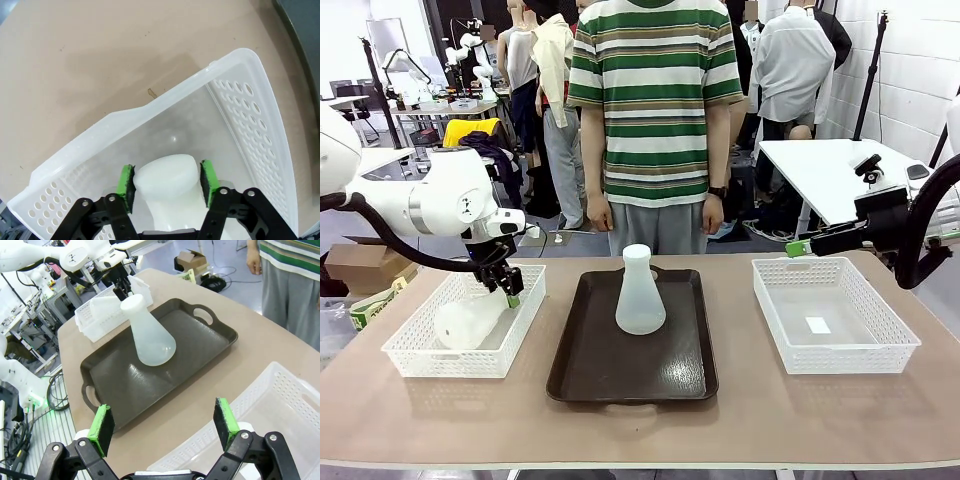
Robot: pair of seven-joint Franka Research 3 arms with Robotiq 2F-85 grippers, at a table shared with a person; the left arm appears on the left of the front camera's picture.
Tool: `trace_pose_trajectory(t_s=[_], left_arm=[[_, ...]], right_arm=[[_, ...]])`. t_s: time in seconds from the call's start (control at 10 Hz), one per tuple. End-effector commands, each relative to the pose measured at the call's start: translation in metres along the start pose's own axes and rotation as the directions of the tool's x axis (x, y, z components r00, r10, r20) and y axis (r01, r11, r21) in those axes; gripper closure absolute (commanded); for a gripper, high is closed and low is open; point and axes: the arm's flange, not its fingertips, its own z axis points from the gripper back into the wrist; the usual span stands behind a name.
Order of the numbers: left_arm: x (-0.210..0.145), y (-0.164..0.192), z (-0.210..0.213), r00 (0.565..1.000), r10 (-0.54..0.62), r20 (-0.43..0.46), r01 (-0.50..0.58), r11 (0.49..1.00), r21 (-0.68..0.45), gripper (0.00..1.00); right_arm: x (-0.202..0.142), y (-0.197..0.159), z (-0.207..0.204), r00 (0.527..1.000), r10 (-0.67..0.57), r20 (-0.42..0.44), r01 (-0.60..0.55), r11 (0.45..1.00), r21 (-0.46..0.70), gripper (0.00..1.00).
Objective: Prepare the laboratory tools.
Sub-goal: Pick up the Big flask that the person points to.
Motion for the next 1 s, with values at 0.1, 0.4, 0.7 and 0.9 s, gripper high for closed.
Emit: trace_pose_trajectory(t_s=[0.1, 0.4, 0.7, 0.9], left_arm=[[0.0039, -0.0001, 0.0013, 1.0, 0.014, -0.002, -0.014, 1.0, 0.014, 0.96], [0.0023, 0.0015, 0.0009, 1.0, 0.022, 0.003, -0.022, 1.0, 0.012, 1.0], [0.0008, -0.0004, 0.0007, 1.0, 0.004, 0.001, -0.004, 1.0, 0.001, 1.0], [0.0008, -0.0004, 0.0007, 1.0, 0.004, 0.001, -0.004, 1.0, 0.001, 1.0]], right_arm=[[-0.0006, 0.0011, -0.0003, 1.0, 0.001, 0.0, -0.001, 1.0, 0.001, 0.0], [-0.0006, 0.0011, -0.0003, 1.0, 0.001, 0.0, -0.001, 1.0, 0.001, 0.0], [-0.0006, 0.0011, -0.0003, 1.0, 0.001, 0.0, -0.001, 1.0, 0.001, 0.0], [-0.0006, 0.0011, -0.0003, 1.0, 0.001, 0.0, -0.001, 1.0, 0.001, 0.0]])
